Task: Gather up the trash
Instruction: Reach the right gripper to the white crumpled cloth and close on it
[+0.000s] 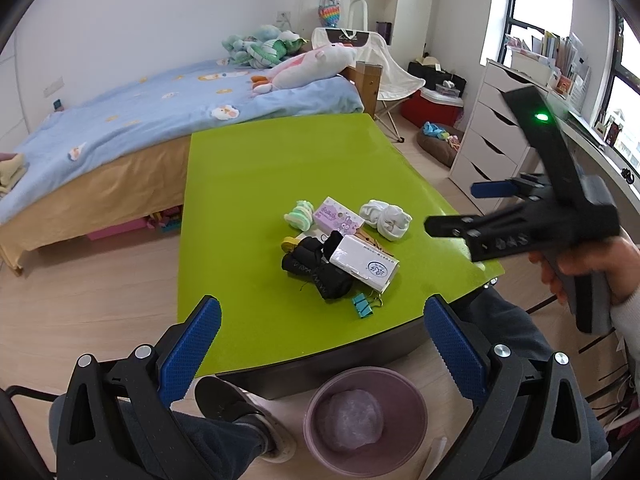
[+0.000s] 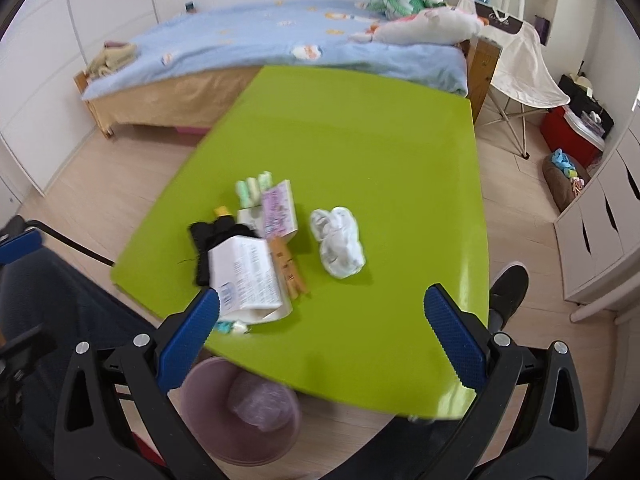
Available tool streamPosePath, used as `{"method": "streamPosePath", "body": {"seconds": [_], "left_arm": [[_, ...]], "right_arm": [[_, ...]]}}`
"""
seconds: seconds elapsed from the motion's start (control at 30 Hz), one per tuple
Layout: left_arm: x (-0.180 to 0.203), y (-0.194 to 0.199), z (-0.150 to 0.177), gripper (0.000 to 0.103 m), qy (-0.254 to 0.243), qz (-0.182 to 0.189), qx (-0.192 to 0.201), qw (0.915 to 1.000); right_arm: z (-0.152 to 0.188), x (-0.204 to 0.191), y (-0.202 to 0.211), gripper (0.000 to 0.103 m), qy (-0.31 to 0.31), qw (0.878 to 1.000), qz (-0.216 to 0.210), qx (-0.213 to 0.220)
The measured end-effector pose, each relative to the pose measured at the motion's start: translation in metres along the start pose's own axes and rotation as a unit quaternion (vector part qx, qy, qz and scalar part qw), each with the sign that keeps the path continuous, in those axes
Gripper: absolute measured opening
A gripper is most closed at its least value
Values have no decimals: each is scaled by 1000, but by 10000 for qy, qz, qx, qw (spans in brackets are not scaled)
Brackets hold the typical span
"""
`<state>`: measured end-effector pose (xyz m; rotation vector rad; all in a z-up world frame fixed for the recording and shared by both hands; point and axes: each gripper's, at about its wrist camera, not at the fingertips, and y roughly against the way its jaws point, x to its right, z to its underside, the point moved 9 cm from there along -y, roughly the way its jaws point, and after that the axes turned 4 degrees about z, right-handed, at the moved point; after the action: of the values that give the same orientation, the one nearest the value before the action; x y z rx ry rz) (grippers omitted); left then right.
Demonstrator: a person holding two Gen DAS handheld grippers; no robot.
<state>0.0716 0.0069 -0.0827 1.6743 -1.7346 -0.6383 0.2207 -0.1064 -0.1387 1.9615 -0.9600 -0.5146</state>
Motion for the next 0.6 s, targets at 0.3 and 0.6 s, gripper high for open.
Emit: {"method": "streamPosePath", "body": {"seconds": [0.3,0.6], "left_arm": [[-10,-3,4,97,267,122,-90,9995],[-12,-10,13,97,354,163,-227,9990]], "right_arm": [[-16,15,-69,100,59,9949,-84,-999],[-14,14,-105,67,172,9890,-280,-1445]]}}
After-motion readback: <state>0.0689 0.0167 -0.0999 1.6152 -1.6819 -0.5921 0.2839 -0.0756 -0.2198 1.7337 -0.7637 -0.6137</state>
